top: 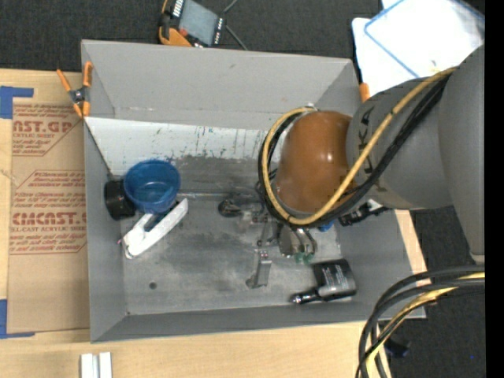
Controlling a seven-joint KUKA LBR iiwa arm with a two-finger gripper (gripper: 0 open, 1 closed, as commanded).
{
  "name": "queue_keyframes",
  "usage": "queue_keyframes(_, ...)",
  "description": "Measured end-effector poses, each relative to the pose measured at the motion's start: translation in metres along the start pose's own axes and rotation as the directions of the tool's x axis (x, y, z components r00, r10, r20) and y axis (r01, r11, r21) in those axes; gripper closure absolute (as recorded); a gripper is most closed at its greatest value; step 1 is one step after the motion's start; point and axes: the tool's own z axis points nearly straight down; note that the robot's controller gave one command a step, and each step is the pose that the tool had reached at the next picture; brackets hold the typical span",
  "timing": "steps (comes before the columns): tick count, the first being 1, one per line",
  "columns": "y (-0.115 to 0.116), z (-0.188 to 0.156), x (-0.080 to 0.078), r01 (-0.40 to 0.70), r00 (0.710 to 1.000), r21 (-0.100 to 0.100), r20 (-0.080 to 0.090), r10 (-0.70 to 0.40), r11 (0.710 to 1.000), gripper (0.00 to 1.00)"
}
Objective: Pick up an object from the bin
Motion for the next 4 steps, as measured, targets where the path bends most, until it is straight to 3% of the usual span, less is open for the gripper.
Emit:
queue_keyframes(1, 0.0, 0.0, 0.0, 0.0, 1.0, 0.0, 0.0, 0.0, 1.0, 0.0)
queue_keyframes(2, -0.066, 0.022, -0.019, -0.139, 0.99, -0.002, 0.002, 0.139, 0.99, 0.0)
queue_keyframes(3, -0.082, 0.024, -0.002, -0.016, 1.0, -0.003, 0.0, 0.016, 1.0, 0.0)
queue_keyframes(4, -0.1, 0.042, -0.014, 0.194, 0.981, 0.001, 0.003, -0.194, 0.981, 0.0)
